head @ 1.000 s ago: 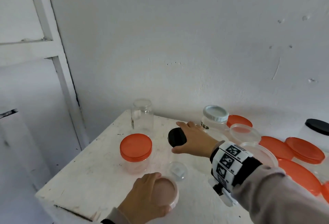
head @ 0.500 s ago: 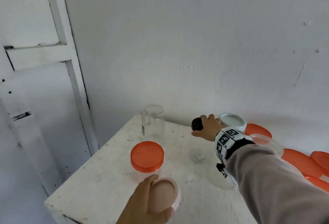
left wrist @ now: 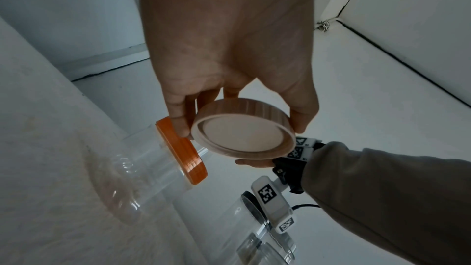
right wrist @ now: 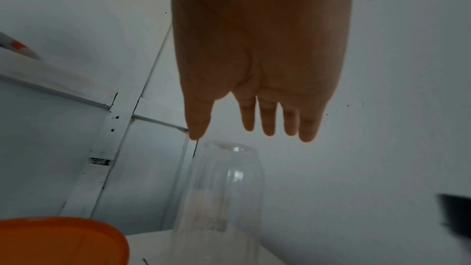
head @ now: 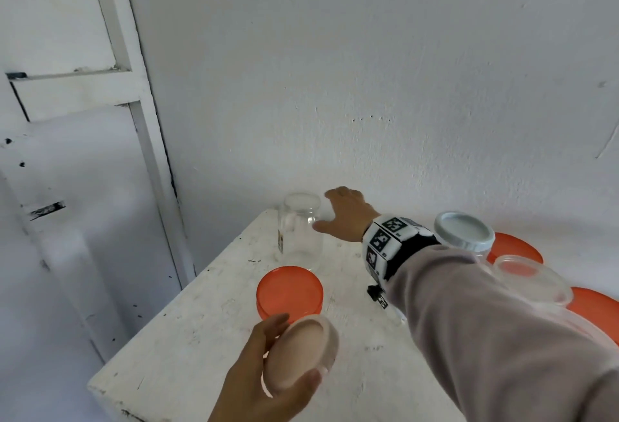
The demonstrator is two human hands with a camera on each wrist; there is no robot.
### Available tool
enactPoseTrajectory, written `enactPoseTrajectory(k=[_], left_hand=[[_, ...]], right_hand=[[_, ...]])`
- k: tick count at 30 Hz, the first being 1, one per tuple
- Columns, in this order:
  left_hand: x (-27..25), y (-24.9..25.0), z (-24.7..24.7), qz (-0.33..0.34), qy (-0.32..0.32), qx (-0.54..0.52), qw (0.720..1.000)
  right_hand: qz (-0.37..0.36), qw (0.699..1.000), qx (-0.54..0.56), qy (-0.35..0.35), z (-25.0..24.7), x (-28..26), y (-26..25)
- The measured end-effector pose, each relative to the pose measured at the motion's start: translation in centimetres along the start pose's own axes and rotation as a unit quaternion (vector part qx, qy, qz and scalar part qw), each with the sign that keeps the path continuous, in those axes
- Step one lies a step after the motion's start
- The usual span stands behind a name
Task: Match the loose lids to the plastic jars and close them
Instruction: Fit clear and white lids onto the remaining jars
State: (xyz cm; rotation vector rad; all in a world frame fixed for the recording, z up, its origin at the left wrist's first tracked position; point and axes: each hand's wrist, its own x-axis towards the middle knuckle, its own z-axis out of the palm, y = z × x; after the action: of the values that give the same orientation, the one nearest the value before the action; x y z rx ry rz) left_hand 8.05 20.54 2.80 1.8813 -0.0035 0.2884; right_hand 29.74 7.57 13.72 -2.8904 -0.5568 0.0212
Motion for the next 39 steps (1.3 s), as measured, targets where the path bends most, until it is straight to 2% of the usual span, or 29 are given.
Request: enactPoseTrajectory(k=[2, 5, 12, 17, 20, 26, 31, 34, 37, 39], left_hand=[[0.0, -0.2, -0.4, -0.002, 0.016, -0.001, 1.0], [0.1, -0.9, -0.9, -0.013, 0.029, -0.005, 0.999], [0.1, -1.3, -1.3, -0.059, 0.022, -0.005, 0.998], [-0.2, -0.7, -1.1, -0.059, 0.015, -0.012, 0.998], [-0.5, -0.2, -0.9, -0.057, 0.01, -0.015, 0.998], [-0.6, 1.0, -0.1, -0.049, 0.005, -0.031, 0.998], [-0.9, 3.0, 0.9, -0.031, 0.007, -0.029, 0.999], [-1.1, 4.4, 1.6, -0.017, 0.014, -0.033, 0.999], [-1.3, 5.6, 2.1, 0.004, 0.038, -0.051, 0.998], [-1.4, 6.5, 2.6, 0.013, 0.062, -0.079, 0.995]], right_hand=[[-0.042, 0.999, 0.017, -0.027, 0.4, 0.7, -1.4], [-0.045, 0.998, 0.01, -0.047, 1.3, 1.1, -2.5], [-0.011, 0.998, 0.063, 0.005, 1.5, 0.0, -3.7], [-0.002, 0.999, 0.051, 0.008, 1.1, -1.3, -3.0], [-0.011, 1.0, 0.006, 0.001, 0.8, -2.4, -2.2], [-0.015, 0.998, 0.018, 0.055, -0.1, -5.9, 0.5], [-0.002, 0.99, 0.09, 0.105, -1.1, -10.1, 2.9], [0.028, 0.976, 0.18, 0.116, -1.0, -13.1, 4.4], [0.061, 0.954, 0.274, 0.109, -0.7, -16.1, 5.9], [0.078, 0.938, 0.328, 0.081, -0.5, -18.3, 6.9]])
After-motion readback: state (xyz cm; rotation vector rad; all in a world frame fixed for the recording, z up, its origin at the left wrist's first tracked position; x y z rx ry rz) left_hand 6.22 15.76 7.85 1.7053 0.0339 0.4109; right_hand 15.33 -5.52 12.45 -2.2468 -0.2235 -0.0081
